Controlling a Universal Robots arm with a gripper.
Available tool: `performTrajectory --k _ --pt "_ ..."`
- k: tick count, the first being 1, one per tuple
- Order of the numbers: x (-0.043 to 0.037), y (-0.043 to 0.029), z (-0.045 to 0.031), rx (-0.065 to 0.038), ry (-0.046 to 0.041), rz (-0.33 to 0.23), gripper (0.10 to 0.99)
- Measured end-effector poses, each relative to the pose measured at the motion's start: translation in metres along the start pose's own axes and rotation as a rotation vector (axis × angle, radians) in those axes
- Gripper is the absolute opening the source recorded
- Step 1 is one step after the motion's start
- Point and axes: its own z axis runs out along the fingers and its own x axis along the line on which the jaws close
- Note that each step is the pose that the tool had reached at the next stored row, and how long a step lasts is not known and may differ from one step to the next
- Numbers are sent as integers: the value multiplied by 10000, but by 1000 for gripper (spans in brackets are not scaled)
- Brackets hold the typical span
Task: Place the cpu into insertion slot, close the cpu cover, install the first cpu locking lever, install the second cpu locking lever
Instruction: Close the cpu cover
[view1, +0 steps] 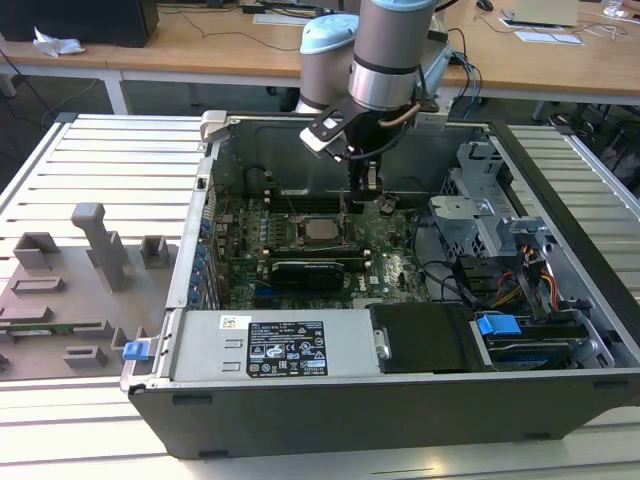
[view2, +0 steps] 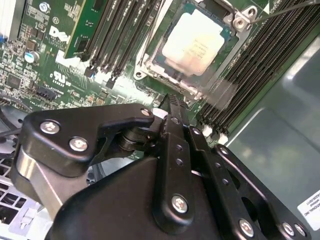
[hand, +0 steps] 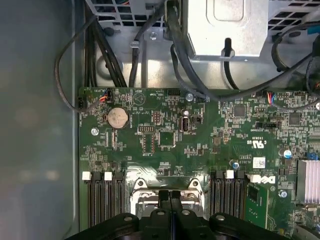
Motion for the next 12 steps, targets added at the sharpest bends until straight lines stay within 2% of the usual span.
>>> performTrajectory --k 2,5,6,8,10,12 --pt "1 -24 5 -1 4 -1 106" --pt "1 -62 60 0 3 0 106" --pt "1 -95 92 0 3 -1 106" --pt "1 -219 163 0 3 0 106" --pt "-1 -424 234 0 3 -1 106" --pt "-3 -526 252 1 1 0 106"
